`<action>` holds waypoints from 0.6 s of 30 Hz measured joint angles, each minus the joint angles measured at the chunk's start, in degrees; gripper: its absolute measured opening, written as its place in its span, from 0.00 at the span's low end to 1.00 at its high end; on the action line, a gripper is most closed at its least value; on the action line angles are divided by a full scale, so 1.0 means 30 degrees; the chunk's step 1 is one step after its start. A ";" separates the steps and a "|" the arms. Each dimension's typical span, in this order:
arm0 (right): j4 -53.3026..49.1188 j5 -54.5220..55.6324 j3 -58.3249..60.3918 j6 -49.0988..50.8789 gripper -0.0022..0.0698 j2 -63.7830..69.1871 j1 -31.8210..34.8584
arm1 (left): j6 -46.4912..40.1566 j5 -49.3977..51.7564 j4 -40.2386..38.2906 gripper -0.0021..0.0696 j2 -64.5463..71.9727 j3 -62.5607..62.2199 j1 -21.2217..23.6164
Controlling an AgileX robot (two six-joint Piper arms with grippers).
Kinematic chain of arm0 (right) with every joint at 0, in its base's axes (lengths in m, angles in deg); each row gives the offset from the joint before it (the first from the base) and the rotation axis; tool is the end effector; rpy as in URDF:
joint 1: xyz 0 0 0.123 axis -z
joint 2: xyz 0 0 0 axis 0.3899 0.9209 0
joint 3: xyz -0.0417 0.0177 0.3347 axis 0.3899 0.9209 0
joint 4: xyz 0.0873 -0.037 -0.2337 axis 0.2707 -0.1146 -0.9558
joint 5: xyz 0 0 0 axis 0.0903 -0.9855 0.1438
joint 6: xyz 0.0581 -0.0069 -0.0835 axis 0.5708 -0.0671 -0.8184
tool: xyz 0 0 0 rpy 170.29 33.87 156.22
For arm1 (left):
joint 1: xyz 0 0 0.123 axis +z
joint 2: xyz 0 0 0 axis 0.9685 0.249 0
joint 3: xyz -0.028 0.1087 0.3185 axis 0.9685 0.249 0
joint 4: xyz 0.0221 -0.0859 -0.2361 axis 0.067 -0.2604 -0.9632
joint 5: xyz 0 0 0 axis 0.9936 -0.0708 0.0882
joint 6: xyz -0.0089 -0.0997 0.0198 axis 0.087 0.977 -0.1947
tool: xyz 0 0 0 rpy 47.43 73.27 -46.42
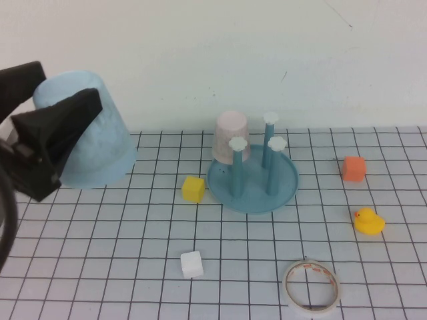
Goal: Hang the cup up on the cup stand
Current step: Place the cup on the cup holder
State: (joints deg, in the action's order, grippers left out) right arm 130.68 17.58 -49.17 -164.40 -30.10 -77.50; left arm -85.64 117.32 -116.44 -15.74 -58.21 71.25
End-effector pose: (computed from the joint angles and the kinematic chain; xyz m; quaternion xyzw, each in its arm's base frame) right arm 0.1199 0.0654 0.4365 -0.3114 0.6461 -0.0865 0.6914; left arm 0.1403 -0.0627 0.4251 0.1856 0.6606 -0.2396 0.6869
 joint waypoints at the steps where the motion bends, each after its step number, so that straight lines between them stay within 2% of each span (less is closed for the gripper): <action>1: 0.0000 0.0000 0.0000 0.0035 0.35 0.0000 0.0000 | 0.0000 0.0124 0.0000 0.76 0.0234 -0.0228 0.0000; 18: 0.0000 0.0008 0.0000 0.0035 0.35 0.0000 0.0000 | 0.0334 0.1968 0.0066 0.76 0.6788 -0.6543 0.0000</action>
State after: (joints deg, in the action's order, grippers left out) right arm 130.68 17.60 -49.17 -164.29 -30.10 -77.50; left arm -84.64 123.23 -116.25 4.62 -77.84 71.25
